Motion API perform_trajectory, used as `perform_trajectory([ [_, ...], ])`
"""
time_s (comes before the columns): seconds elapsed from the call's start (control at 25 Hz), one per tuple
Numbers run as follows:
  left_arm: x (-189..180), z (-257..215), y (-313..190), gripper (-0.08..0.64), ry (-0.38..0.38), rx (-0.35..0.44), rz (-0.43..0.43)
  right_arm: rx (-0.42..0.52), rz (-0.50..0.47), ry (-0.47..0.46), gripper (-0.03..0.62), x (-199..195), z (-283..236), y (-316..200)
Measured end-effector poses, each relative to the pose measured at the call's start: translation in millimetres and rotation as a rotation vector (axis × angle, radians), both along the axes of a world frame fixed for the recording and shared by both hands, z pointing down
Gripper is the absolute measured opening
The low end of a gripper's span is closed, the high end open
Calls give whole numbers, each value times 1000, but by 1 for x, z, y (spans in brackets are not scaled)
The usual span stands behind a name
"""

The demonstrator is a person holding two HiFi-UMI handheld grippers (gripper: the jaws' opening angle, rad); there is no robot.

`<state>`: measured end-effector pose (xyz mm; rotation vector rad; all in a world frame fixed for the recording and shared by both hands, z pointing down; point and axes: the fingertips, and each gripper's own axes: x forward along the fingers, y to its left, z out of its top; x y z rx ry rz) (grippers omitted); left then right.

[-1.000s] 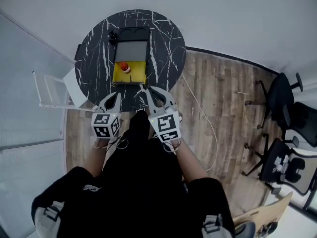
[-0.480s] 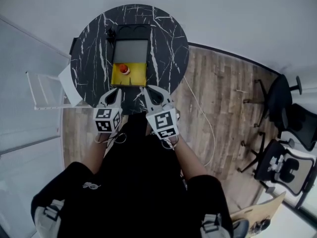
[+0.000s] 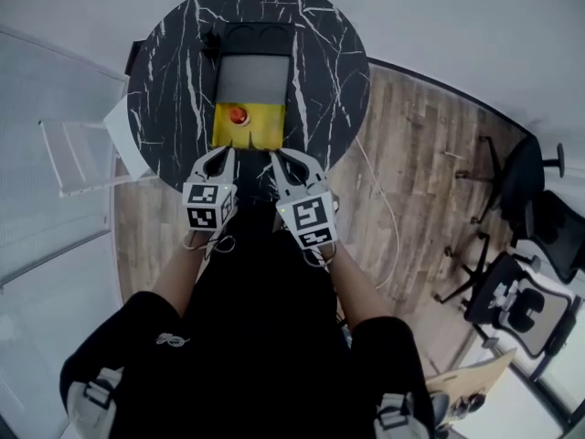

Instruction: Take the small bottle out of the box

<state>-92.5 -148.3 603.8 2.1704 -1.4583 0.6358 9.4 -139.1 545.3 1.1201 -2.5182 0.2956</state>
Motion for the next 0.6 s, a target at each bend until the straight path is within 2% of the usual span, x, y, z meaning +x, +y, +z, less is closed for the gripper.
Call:
perform_trajectory([
  [0.28,-14,29,-12,-2,-13,-66,-10,-66,18,-5,-5,-15,24,-19],
  [0.6,-10,42,-36,-2,-13,-77,11,-114,7,3,-5,-25,40,-29],
])
